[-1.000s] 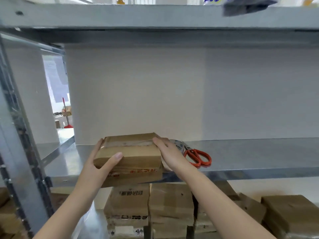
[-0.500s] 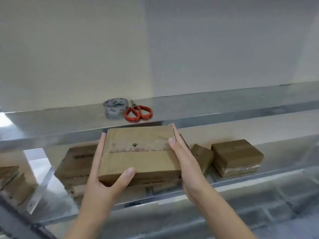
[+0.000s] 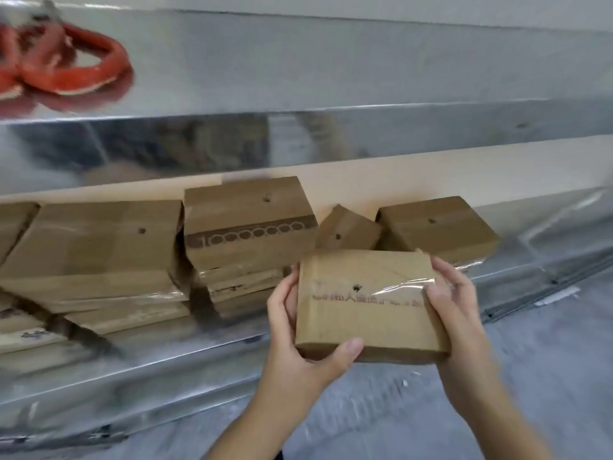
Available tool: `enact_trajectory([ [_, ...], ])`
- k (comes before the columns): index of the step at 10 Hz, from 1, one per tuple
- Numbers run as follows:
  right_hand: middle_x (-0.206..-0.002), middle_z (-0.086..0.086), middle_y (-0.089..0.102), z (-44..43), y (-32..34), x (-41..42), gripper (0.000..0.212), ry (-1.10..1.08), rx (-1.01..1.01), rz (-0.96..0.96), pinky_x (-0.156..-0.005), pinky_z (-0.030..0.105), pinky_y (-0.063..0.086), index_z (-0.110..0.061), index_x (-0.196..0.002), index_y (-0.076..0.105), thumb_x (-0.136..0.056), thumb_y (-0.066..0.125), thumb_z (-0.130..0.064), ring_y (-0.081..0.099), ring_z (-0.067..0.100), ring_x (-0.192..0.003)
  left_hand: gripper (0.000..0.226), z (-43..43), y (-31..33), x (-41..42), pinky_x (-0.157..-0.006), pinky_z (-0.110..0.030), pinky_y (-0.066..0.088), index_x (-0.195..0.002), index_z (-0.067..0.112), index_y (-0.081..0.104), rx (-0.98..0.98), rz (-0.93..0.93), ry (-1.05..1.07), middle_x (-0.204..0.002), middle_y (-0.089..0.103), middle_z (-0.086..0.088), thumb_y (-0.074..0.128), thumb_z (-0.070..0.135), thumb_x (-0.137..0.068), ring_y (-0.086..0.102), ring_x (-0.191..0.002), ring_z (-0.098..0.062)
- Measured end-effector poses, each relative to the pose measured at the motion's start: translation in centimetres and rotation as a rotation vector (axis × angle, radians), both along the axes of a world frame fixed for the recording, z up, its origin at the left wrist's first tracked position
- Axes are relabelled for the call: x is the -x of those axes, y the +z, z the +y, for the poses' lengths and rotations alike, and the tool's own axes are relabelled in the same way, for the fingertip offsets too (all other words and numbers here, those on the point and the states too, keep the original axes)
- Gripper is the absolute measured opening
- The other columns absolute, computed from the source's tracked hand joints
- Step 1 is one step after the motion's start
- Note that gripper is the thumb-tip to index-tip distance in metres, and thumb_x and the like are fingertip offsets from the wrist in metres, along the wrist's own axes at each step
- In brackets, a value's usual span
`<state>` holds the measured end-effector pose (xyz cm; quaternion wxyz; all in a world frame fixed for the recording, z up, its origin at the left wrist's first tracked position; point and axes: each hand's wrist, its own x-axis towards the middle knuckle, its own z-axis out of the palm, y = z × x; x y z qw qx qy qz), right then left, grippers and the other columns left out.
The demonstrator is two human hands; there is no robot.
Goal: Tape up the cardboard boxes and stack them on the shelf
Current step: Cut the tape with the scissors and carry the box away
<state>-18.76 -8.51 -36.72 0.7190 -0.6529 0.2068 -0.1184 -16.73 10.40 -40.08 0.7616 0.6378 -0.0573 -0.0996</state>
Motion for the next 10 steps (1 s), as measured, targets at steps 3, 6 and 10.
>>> enact_trajectory([
  [3,-0.103,-0.012,0.067,-7.9,-2.1,-10.6,0.015,0.013,-0.02,-0.105,-0.084,0.029,0.045,-0.029,-0.107,0.063,-0.097,0.058,-0.019,0.061,0.008,-0.095,0.099,-7.9,-0.8,-7.8,-0.104,-0.005,0.037,-0.148,0.049,0.027,-0.268,-0.19,0.208,-0.131,0.023,0.033,0.079,0.066,-0.064,0.031,-0.131,0.01],
  [6,-0.103,-0.011,0.067,-8.7,-4.2,-18.3,0.017,0.258,0.044,-0.153,-0.071,0.015,0.049,-0.009,-0.111,0.063,-0.102,0.049,-0.008,0.063,-0.004,-0.085,0.089,-11.0,-2.5,-9.2,-0.109,-0.015,0.032,-0.142,0.009,0.041,-0.553,-0.176,0.621,-0.133,0.028,0.001,0.068,0.057,-0.073,0.033,-0.124,-0.011],
  [10,-0.161,-0.009,0.03,-8.6,-2.5,-17.4,0.06,0.396,0.395,-0.034,-0.116,0.021,0.016,-0.026,-0.156,0.029,-0.104,0.021,-0.055,0.026,0.007,-0.148,0.041,-10.9,-1.1,-9.3,-0.082,-0.02,0.05,-0.126,0.015,0.049,-0.657,-0.17,0.725,-0.124,0.05,-0.005,0.068,0.03,-0.092,0.063,-0.095,-0.012],
])
